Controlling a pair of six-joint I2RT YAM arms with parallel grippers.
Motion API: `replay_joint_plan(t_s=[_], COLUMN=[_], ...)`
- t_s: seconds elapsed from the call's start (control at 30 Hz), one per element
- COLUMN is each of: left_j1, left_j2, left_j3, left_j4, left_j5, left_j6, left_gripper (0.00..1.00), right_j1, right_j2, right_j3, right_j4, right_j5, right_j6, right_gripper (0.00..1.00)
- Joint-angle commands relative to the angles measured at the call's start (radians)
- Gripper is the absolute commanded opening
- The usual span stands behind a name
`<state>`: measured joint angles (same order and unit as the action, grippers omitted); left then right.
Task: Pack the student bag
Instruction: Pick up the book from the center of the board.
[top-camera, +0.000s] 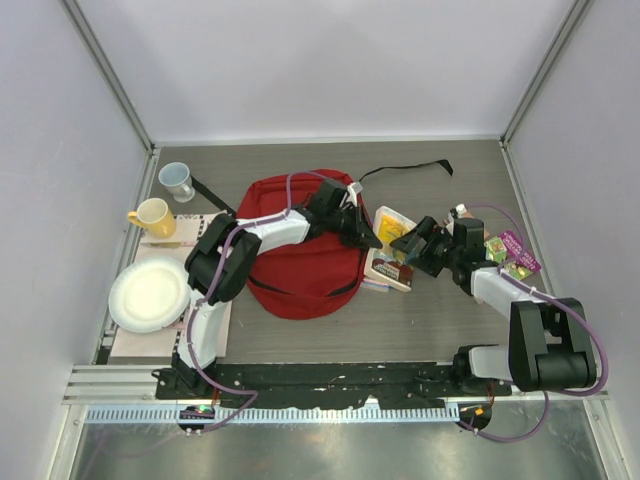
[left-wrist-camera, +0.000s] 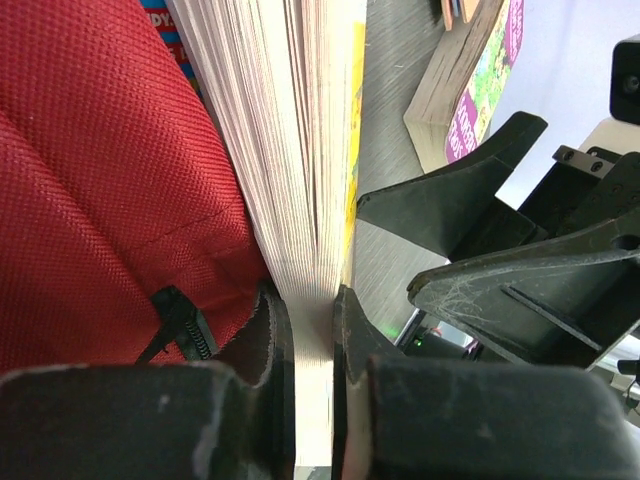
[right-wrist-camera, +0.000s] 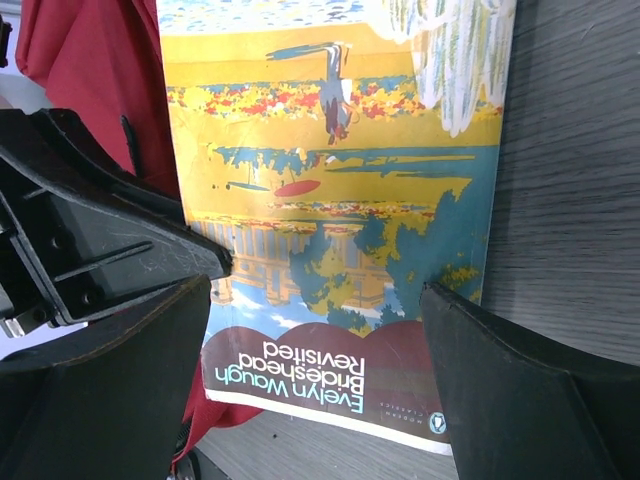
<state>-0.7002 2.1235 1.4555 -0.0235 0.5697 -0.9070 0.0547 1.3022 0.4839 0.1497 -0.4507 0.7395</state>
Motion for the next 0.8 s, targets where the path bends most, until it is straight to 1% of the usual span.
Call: replay_joint_plan(t_s=[0.0,0.07,0.1,0.13,0.17,0.23,0.33,0.37,0.47,0.5,0.57,0.7,0.77], left_j1=[-0.021,-0.021,-0.019,-0.019,-0.019,-0.019,-0.021,-0.021,-0.019,-0.021,-0.018,-0.005,0.004], left_j2=[-0.046,-0.062,-0.079,-0.083,-0.089,-0.094,-0.091,-0.089,-0.085,-0.088,-0.097,-0.102,-0.103], left_j3=[-0.003,-0.001,-0.001,0.005,0.009,0.028,0.036,0.034,0.017,0.014,-0.006,-0.026,-0.040], left_j4=[0.117,0.132,0.149,0.158,0.168,0.191,0.253,0.308,0.391,0.411,0.471,0.540,0.588], left_j5=[0.062,0.073,0.078,0.084,0.103,0.120,0.168,0.186,0.206,0.213,0.214,0.220,0.216], left_j6=[-0.038,-0.044,-0.050,-0.062,-0.067,-0.088,-0.145,-0.165,-0.217,-0.227,-0.254,-0.292,-0.309], left_gripper=[0.00,0.00,0.05,0.05,0.04,0.05,0.05,0.06,0.06,0.03,0.03,0.02,0.00], right_j1=[-0.013,-0.038,-0.042,-0.041,-0.080,-0.098,-0.127,-0.134,-0.139,-0.141,-0.142,-0.156,-0.159], right_j2=[-0.021,-0.078,-0.098,-0.118,-0.157,-0.188,-0.221,-0.225,-0.227,-0.222,-0.212,-0.218,-0.231], right_j3=[-0.011,0.004,0.008,0.015,0.030,0.053,0.074,0.078,0.078,0.079,0.074,0.055,0.038], right_j4=[-0.130,-0.144,-0.197,-0.216,-0.231,-0.285,-0.318,-0.325,-0.331,-0.331,-0.329,-0.312,-0.286], right_j5=[0.082,0.107,0.118,0.130,0.157,0.178,0.181,0.178,0.164,0.147,0.127,0.063,0.026], right_j6=[-0.026,-0.026,-0.028,-0.031,-0.032,-0.043,-0.046,-0.048,-0.045,-0.043,-0.039,-0.023,-0.012], right_gripper=[0.91,0.92,0.92,0.92,0.92,0.92,0.92,0.92,0.92,0.92,0.92,0.92,0.92])
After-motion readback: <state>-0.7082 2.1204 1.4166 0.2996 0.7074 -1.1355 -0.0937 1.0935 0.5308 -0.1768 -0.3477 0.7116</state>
